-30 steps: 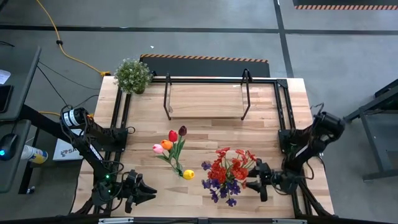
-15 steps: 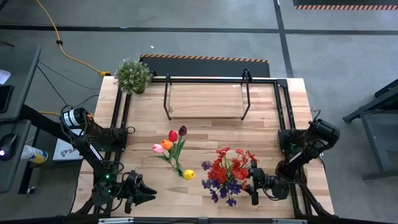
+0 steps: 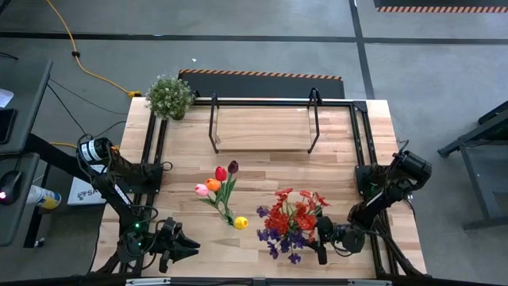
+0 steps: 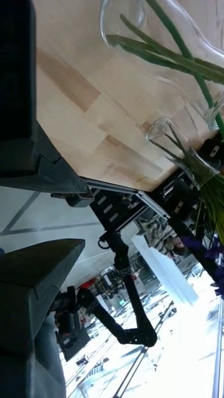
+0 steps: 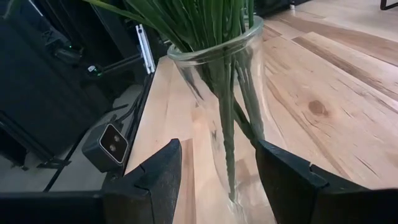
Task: Pick and place flowers into a vace then onto a shelf
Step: Put the right transparent vase with the flowers on the shelf
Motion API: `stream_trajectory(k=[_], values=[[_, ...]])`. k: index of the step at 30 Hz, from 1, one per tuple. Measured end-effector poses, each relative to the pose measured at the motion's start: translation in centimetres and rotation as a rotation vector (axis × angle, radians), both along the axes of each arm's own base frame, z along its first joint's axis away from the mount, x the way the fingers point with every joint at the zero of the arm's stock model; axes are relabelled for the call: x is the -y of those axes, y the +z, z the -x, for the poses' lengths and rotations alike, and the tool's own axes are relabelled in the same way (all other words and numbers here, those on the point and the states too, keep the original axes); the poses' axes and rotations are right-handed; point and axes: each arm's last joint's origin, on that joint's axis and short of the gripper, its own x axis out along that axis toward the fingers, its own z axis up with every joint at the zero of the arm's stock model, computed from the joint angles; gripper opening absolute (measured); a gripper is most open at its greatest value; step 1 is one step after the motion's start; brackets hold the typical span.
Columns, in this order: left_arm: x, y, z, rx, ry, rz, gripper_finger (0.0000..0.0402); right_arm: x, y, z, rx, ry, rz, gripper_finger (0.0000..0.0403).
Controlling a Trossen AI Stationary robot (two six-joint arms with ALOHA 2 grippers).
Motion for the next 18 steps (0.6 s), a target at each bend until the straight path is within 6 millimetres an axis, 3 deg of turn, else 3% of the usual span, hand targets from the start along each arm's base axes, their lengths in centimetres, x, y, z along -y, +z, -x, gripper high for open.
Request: stream_trajectory(k=[18], values=[[0.0, 0.0, 0.0, 0.001, 0.0, -0.005, 0.0163, -0.07, -0.23, 0.07, -0.027, 0.041, 0.007, 0.0195]])
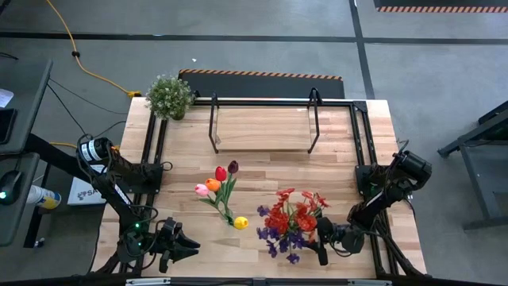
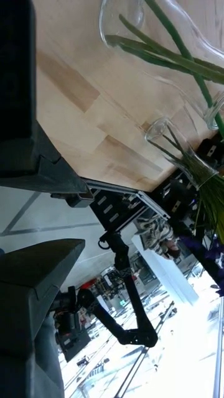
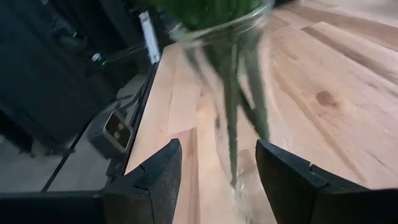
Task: Pick and place flowers into a vace then onto a shelf
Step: Put the right transparent vase with the flowers on the shelf
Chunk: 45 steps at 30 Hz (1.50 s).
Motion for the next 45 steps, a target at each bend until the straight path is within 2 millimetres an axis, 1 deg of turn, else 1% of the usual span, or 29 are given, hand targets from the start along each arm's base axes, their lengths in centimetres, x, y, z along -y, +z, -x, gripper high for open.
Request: stream_trajectory(k=[2, 7, 10, 19, 22, 26, 30, 45], values=[[0.0, 0.0, 0.0, 0.0, 0.0, -0.004, 0.0163, 0.0, 0.0, 0.0, -0.003, 0.021, 0.018, 0.0195], [0.0, 0.0, 0.0, 0.0, -0.002, -0.004, 0.0163, 0.0, 0.0, 0.0, 0.001, 0.007, 0.021, 0.0196], [0.0, 0.0, 0.0, 0.0, -0.005, -0.004, 0.0163, 0.0, 0.0, 0.0, 0.002, 0.006, 0.022, 0.0205], [0.0, 0.0, 0.0, -0.001, -0.005, -0.006, 0.0163, 0.0, 0.0, 0.0, 0.003, 0.009, 0.053, 0.0273], [0.0, 0.0, 0.0, -0.001, -0.006, -0.006, 0.0163, 0.0, 0.1, 0.0, 0.016, 0.001, 0.084, 0.0287], [0.0, 0.0, 0.0, -0.001, -0.006, -0.006, 0.0163, 0.2, 0.1, 0.0, 0.034, -0.045, 0.136, 0.0291], [0.0, 0.0, 0.0, -0.001, -0.006, -0.006, 0.0163, 0.5, 0.2, -0.2, 0.04, -0.082, 0.146, 0.0291], [0.0, 0.0, 0.0, -0.001, -0.007, -0.006, 0.0163, 2.5, 0.5, -3.1, 0.024, -0.015, 0.06, 0.0291]])
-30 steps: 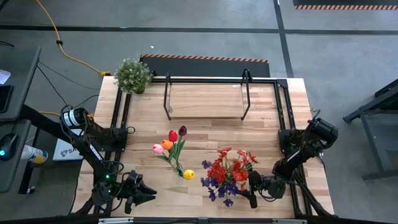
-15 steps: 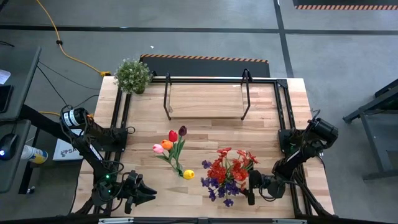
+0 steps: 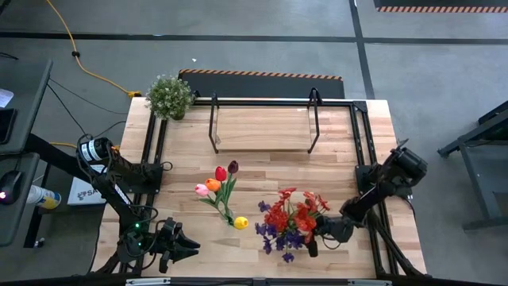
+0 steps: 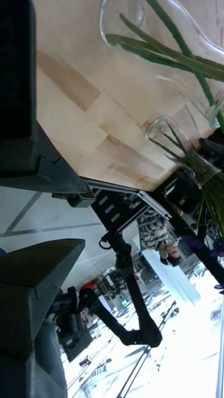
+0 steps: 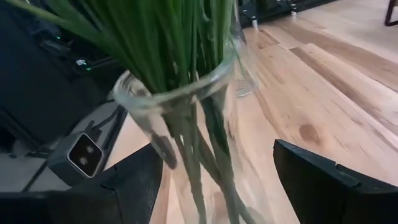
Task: Pick and place flowers into a vace then onto a shelf
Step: Put the right transparent vase with the flowers on the shelf
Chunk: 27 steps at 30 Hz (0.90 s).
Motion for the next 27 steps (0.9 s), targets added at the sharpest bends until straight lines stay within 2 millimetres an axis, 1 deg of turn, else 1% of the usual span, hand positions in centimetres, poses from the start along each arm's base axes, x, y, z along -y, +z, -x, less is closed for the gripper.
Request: stream_trajectory(k=[5, 14, 27], values=[[0.0, 0.0, 0.0, 0.0, 0.0, 0.0, 0.0163, 0.36, 0.18, -0.48, 0.008, 0.012, -0.028, 0.0291], [0.0, 0.0, 0.0, 0.0, 0.0, 0.0, 0.0163, 0.39, 0.17, -0.51, -0.001, -0.007, -0.131, 0.0291], [0.0, 0.0, 0.01, 0.0, -0.001, -0.001, 0.0163, 0.4, 0.17, -0.51, 0.0, -0.009, -0.127, 0.0291]])
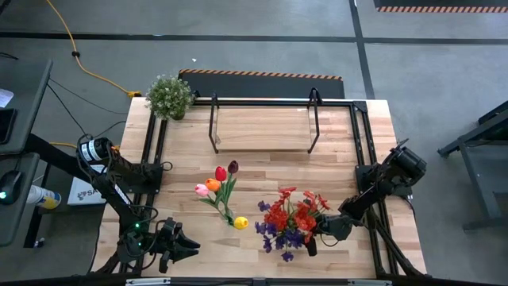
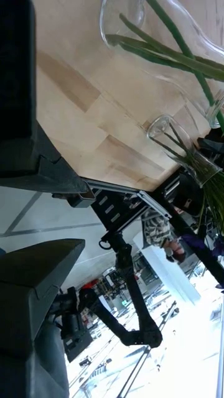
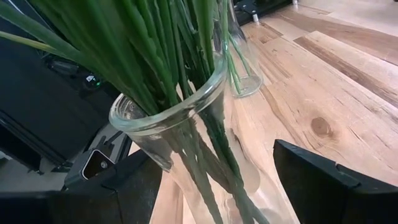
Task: Pick and place flowers into a vace then onto a shelf
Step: Put the right transparent vase with the flowers on the shelf
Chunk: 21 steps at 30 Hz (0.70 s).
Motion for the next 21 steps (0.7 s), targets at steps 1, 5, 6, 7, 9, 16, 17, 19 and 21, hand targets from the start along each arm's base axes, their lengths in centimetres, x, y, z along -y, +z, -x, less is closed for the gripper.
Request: stream_trajectory(k=[1, 5, 6, 7, 9, 16, 17, 19, 21], values=[[0.0, 0.0, 0.0, 0.0, 0.0, 0.0, 0.0163, 0.0, 0.0, 0.0, 0.0, 0.0, 0.0, 0.0291], [0.0, 0.0, 0.0, 0.0, 0.0, 0.0, 0.0163, 0.0, 0.0, 0.0, -0.001, -0.001, -0.004, 0.0291], [-0.01, 0.0, -0.01, 0.0, 0.001, 0.0, 0.0163, 0.0, 0.0, 0.0, 0.0, 0.0, -0.002, 0.0291], [0.0, 0.0, -0.01, 0.0, 0.0, 0.0, 0.0163, 0.0, 0.0, 0.0, 0.0, -0.002, -0.001, 0.0291], [0.0, 0.0, 0.0, 0.0, 0.0, 0.0, 0.0163, 0.02, 0.0, 0.0, 0.001, -0.006, 0.001, 0.0291], [0.0, 0.0, 0.0, 0.0, 0.0, 0.0, 0.0163, 0.48, 0.01, -0.41, 0.002, -0.018, 0.019, 0.0289], [-0.01, 0.0, -0.01, 0.0, 0.001, 0.0, 0.0163, 0.55, 0.06, -0.48, 0.006, -0.019, 0.02, 0.0286], [0.0, 0.0, 0.0, 0.0, 0.0, 0.0, 0.0163, 0.64, 0.18, -0.6, 0.017, -0.02, 0.019, 0.0276], [0.0, 0.0, -0.01, 0.0, 0.001, 0.0, 0.0163, 0.63, 0.35, -0.68, 0.031, -0.006, 0.027, 0.0261]])
